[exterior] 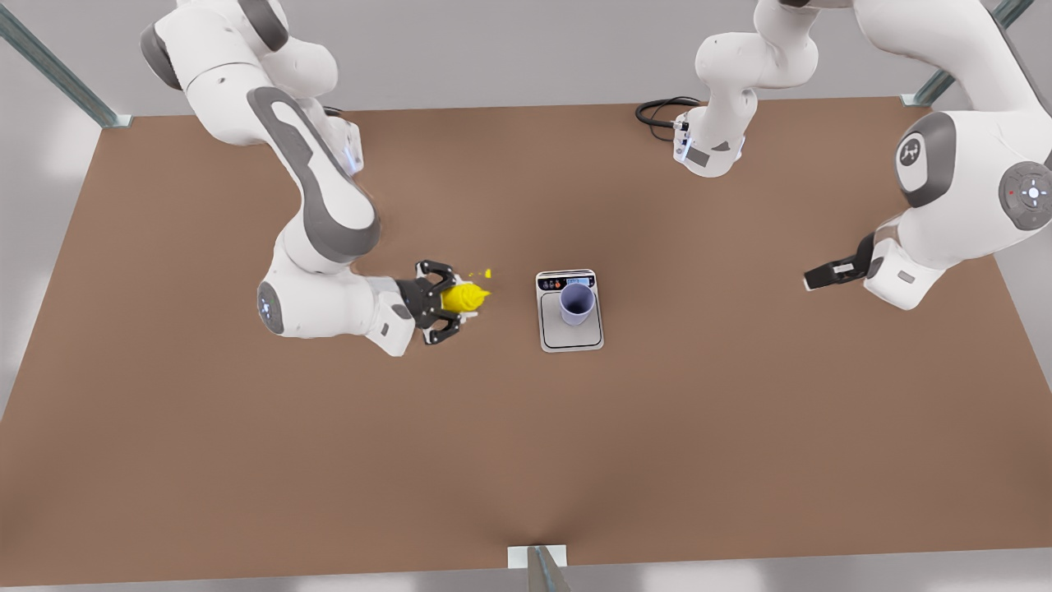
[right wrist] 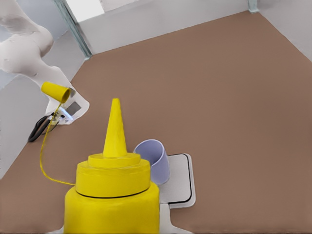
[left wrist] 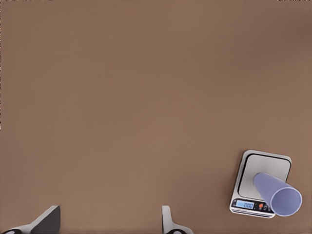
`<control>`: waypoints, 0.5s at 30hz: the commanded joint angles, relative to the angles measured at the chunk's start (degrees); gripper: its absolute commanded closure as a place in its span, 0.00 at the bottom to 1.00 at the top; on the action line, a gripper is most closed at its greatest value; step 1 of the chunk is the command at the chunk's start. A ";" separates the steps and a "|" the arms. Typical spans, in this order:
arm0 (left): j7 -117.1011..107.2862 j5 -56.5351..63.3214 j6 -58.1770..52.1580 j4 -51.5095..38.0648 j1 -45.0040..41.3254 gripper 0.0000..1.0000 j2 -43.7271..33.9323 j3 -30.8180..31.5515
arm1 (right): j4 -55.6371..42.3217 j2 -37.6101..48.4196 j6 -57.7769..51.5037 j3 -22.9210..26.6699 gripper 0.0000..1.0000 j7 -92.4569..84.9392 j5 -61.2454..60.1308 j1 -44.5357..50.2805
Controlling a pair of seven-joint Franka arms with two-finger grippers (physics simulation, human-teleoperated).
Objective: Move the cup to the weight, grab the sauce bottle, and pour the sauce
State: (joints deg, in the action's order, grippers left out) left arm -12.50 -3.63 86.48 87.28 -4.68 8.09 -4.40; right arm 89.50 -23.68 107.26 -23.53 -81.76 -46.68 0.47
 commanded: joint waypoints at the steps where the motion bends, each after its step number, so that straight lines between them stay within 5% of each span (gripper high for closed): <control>1: 0.02 0.02 0.00 0.00 -0.16 0.00 0.00 0.00 | -0.03 -0.23 -1.62 -0.64 0.52 -1.65 -0.78 -1.43; 9: 0.02 0.11 0.00 0.00 -0.16 0.00 0.35 0.00 | 0.06 -11.30 -16.65 -0.56 0.52 -30.83 -9.39 -15.06; 15: -0.07 0.11 0.00 0.00 -0.16 0.00 0.35 0.00 | -0.55 -24.92 -16.56 -0.38 0.53 -50.07 -21.43 -11.81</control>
State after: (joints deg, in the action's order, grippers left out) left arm -12.50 -3.53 86.48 87.28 -4.84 8.44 -4.39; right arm 88.95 -49.71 91.42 -23.93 -133.46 -69.71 -11.20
